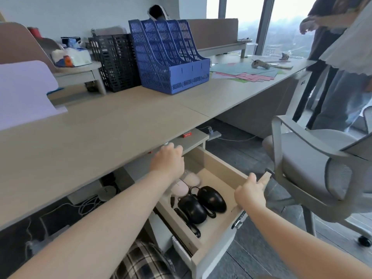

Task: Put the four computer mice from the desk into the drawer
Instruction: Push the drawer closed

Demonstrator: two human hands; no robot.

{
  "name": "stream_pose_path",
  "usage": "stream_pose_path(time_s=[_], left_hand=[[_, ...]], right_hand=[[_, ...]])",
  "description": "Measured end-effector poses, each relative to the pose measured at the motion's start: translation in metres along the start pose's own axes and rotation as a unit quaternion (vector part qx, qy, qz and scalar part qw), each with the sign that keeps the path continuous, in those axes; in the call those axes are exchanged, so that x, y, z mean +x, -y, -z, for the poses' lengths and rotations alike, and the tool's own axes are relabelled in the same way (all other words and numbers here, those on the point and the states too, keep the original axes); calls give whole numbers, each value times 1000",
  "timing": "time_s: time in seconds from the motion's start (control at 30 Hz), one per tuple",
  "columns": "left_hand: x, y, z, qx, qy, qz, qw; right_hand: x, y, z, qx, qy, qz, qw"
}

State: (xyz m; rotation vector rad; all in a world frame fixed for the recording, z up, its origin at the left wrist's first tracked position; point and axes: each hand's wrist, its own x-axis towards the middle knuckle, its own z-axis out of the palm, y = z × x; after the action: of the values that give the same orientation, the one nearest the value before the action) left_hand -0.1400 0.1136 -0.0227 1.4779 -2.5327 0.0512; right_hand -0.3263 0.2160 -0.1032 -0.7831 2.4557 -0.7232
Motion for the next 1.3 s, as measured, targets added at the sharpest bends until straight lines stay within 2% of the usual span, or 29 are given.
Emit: stream_pose_path(time_s=[0.2,0.3,0.43,0.6,0.7,0.83,0.93,1.1,1.3], left_hand=[[16,32,21,-15,-44,51,998],[29,49,23,-16,-18,80,996],[46,66,17,-16,11,104,994],[65,77,8,-41,69,130,988],[83,88,1,-67,76,116,988],[99,102,-6,-84,88,86,989],[105,106,-10,-81,77,77,991],[112,108,-13,-70,74,61,993],[112,108,-12,-67,75,56,993]], right_hand=[[2,17,-3,104,-33,-35,993],[8,34,-9,131,-13,-69,989],[16,55,-24,106,-26,-63,992],[35,87,-44,127,-5,-78,989],[44,106,-56,156,-3,-77,985],[49,121,-76,189,-20,-17,982],[45,129,-92,232,18,-14,972],[33,142,-128,223,74,1,972],[29,146,-144,239,48,6,970]])
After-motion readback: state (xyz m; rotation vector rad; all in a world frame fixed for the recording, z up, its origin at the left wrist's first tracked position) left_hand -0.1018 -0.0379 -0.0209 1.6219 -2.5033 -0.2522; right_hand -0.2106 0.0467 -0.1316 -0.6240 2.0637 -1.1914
